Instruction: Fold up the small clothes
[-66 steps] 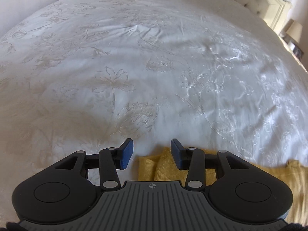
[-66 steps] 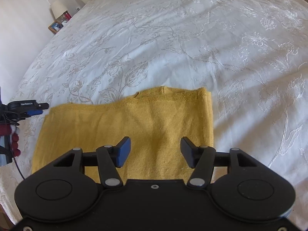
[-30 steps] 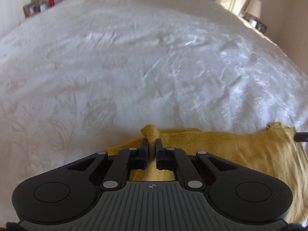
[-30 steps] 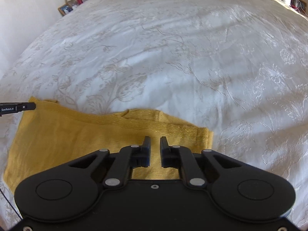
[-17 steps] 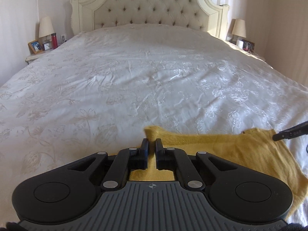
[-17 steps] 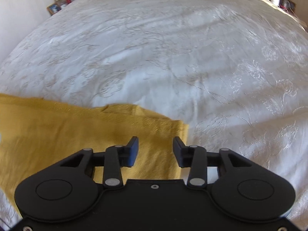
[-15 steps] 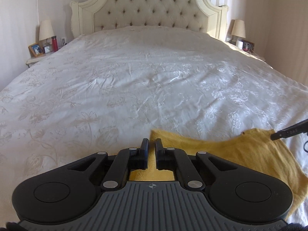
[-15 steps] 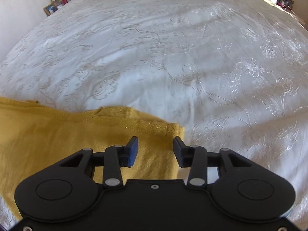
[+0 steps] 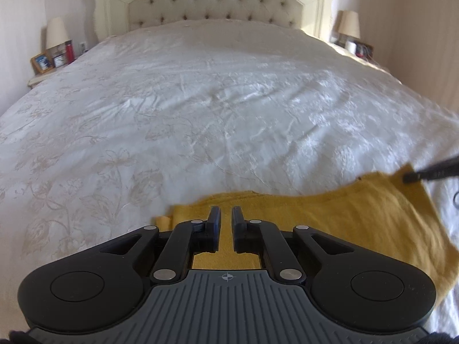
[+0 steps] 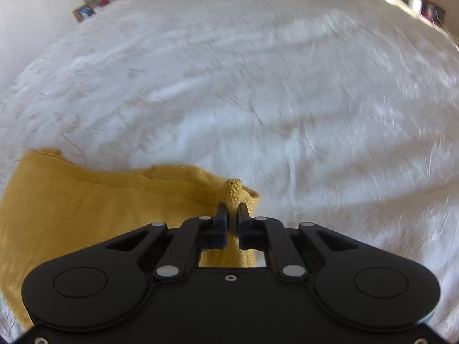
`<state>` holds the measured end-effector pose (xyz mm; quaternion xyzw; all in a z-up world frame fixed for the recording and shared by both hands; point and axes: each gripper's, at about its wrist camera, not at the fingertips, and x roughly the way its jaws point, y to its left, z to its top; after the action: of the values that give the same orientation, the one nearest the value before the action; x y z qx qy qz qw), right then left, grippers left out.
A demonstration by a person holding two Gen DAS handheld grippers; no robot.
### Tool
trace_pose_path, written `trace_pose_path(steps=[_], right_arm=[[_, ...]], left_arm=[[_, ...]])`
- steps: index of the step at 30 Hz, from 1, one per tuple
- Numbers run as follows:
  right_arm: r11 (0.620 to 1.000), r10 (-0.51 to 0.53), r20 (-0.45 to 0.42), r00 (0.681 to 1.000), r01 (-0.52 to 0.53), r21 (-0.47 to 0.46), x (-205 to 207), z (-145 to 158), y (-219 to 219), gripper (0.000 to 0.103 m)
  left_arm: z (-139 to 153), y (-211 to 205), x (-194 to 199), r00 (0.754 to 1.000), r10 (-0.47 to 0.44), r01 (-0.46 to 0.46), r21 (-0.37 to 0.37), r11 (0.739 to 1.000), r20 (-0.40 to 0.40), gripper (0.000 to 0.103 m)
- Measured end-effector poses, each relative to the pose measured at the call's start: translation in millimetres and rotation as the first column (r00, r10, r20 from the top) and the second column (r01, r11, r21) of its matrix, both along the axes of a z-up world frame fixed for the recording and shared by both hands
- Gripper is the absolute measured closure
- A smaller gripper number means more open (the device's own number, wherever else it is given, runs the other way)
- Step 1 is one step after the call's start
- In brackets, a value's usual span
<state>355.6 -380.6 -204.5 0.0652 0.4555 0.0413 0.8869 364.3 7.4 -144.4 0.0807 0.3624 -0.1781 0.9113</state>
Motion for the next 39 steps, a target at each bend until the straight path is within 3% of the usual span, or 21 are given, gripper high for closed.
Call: trace_pose_path(steps=[3, 4, 5, 8, 10, 12, 15, 18, 20, 24, 30, 35, 39], right_arm=[[0.999, -0.025, -0.014, 1.0, 0.025, -0.021, 1, -1, -4, 0.088], [0.998, -0.05, -0.034, 0.998, 0.049, -0.027, 3, -6, -7, 0.085], [0.996, -0.085, -0.06, 0.995, 0.083, -0.032, 6, -13, -13, 0.082], [0.981, -0.194, -0.107, 0.975, 0.192, -0.027, 9, -21, -27, 0.08], [0.979, -0.203, -0.076, 0.976, 0.202, -0.023, 4, -12, -25, 0.048], [0.986, -0.166, -0.039, 0.985, 0.165, -0.015, -3, 0, -16, 0.032], [0.995, -0.098, -0.039, 0.994, 0.099, 0.005, -15, 11, 7, 0.022], [0.999, -0.027, -0.059, 0.998, 0.029, 0.038, -30, 14, 40, 0.001], [0.999, 0.026, -0.08, 0.996, -0.022, 0.046, -41, 14, 63, 0.001], [0.994, 0.103, -0.13, 0.986, -0.097, 0.057, -61, 11, 106, 0.001], [0.984, 0.172, -0.239, 0.956, -0.176, 0.007, -80, -10, 143, 0.001], [0.992, 0.079, -0.305, 0.949, -0.104, -0.069, -101, -25, 120, 0.001], [0.997, -0.058, -0.342, 0.938, 0.04, -0.06, -113, -32, 81, 0.001]], left_arm=[[-17, -8, 7, 0.998, -0.038, 0.041, 0.049, 0.998, -0.05, 0.09], [-25, -10, 12, 0.997, -0.039, 0.044, 0.07, 0.997, -0.073, 0.077], [-35, -11, 18, 0.994, -0.027, 0.037, 0.095, 0.995, -0.105, 0.071], [-65, -2, 39, 0.972, 0.069, -0.029, 0.178, 0.984, -0.224, 0.068], [-62, 7, 41, 0.969, 0.101, -0.07, 0.141, 0.988, -0.226, 0.068], [-52, 9, 39, 0.964, 0.13, -0.099, 0.14, 0.985, -0.23, 0.067], [-38, 13, 26, 0.952, 0.13, -0.117, 0.064, 0.991, -0.276, 0.053], [-32, 14, 7, 0.913, 0.126, -0.155, -0.044, 0.987, -0.389, 0.034], [-30, 9, -11, 0.897, 0.123, -0.176, -0.087, 0.981, -0.424, 0.026], [-27, -6, -45, 0.887, 0.113, -0.166, -0.082, 0.983, -0.447, 0.018], [-41, -18, -66, 0.877, 0.12, -0.127, 0.016, 0.992, -0.465, 0.007], [-60, 5, -68, 0.86, 0.161, -0.128, 0.101, 0.987, -0.484, 0.007], [-67, 33, -66, 0.843, 0.189, -0.161, 0.097, 0.982, -0.504, 0.006]])
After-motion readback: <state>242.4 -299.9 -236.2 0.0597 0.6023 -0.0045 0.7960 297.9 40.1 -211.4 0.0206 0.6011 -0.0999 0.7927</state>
